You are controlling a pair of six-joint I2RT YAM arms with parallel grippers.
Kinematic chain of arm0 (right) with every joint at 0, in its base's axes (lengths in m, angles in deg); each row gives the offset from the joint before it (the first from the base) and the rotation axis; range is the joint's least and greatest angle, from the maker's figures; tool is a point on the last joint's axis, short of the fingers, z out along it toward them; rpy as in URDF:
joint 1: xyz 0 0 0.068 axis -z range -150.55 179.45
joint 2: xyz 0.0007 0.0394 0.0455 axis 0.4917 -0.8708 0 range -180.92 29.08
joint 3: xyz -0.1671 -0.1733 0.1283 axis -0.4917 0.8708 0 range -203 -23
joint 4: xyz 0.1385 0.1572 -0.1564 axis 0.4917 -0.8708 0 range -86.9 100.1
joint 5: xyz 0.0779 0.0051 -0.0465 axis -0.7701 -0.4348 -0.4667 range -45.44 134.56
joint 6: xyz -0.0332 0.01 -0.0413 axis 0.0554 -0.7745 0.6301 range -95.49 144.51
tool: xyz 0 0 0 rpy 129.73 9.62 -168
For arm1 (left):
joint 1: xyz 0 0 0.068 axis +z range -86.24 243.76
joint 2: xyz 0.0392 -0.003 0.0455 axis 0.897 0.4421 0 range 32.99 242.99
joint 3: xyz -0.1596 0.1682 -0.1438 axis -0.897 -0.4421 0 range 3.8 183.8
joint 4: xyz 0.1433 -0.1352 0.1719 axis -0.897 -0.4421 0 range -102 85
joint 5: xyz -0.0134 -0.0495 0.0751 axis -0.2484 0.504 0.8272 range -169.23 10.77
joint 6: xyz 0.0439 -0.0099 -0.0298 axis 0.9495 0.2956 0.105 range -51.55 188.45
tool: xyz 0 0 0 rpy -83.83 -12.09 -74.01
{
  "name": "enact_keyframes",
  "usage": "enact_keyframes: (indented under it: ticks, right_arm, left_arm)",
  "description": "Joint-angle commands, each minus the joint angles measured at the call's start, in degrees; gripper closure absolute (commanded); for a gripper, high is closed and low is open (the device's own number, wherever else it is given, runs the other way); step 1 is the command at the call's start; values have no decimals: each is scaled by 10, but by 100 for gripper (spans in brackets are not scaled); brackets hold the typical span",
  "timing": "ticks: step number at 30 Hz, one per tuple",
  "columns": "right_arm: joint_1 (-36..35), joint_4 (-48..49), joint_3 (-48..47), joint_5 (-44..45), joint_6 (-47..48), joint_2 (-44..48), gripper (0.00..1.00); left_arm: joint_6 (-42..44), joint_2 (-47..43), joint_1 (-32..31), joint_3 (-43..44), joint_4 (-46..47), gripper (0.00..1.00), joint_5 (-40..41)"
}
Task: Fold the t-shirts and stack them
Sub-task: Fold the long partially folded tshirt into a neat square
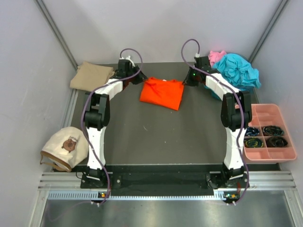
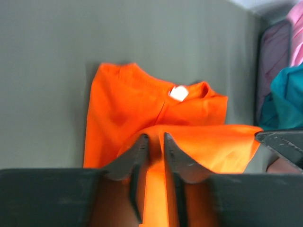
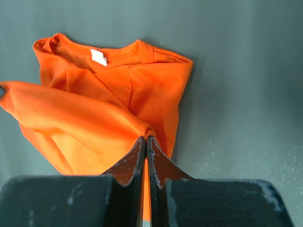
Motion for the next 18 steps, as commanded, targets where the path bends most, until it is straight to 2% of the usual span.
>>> enact_keyframes:
  ticks: [1, 2, 3, 4, 5, 6, 7, 11, 18]
  right_arm:
    - [17, 36, -46, 0, -13, -22, 100]
    - [19, 45, -47, 1, -13, -30, 100]
    - [20, 52, -46, 4, -15, -33, 100]
    - [22, 58, -42, 9, -17, -35, 100]
    - [26, 73, -41, 16, -18, -41, 89]
    - [27, 79, -40, 18, -18, -43, 71]
    - [28, 85, -38, 24, -17, -46, 49]
    - [31, 102, -13, 60, -6, -32, 24]
    - [32, 127, 76, 55, -3, 35, 15]
  left_arm:
    - [-28, 35, 12, 57, 64, 68, -27]
    - [-35, 44, 14, 67, 72, 59, -32]
    - [-54, 60, 15, 69, 102, 31, -37]
    - [-66, 67, 20, 70, 120, 22, -43]
    - [-79, 76, 23, 70, 137, 8, -55]
    - [-90, 93, 26, 70, 178, 1, -60]
    - [-117, 103, 32, 70, 195, 1, -66]
    - [-161, 123, 54, 62, 240, 1, -94]
    - [-125, 38, 90, -50, 230, 1, -79]
